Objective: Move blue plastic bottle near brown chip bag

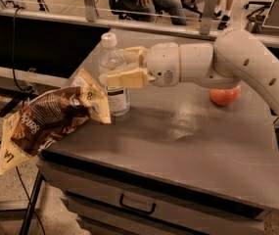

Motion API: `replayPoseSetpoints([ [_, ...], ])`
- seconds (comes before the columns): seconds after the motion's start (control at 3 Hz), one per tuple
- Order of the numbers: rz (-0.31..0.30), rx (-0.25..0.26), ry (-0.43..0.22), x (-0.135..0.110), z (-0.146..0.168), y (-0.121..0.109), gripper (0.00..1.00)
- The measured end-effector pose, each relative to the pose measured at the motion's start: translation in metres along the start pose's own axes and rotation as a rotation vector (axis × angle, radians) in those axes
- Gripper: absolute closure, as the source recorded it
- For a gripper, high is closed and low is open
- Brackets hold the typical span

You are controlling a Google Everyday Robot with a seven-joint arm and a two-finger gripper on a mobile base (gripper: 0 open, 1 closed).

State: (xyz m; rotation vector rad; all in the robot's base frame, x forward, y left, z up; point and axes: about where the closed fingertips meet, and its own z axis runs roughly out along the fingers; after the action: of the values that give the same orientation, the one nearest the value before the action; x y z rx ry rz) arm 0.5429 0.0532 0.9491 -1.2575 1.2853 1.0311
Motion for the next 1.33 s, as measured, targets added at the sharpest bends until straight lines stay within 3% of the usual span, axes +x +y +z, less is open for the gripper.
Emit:
replayPoseSetpoints([
  [0.33, 0.024, -0.036, -0.023, 0.007, 0.007, 0.005, 0.0],
  [0.67, 0.052, -0.052, -0.069, 0.011, 0.008, 0.007, 0.0],
  [1.0, 0.061, -0.034, -0.114, 0.012, -0.003, 0.002, 0.0],
  [1.33, 0.055, -0.015, -0.119, 0.011, -0.013, -0.002, 0.0],
])
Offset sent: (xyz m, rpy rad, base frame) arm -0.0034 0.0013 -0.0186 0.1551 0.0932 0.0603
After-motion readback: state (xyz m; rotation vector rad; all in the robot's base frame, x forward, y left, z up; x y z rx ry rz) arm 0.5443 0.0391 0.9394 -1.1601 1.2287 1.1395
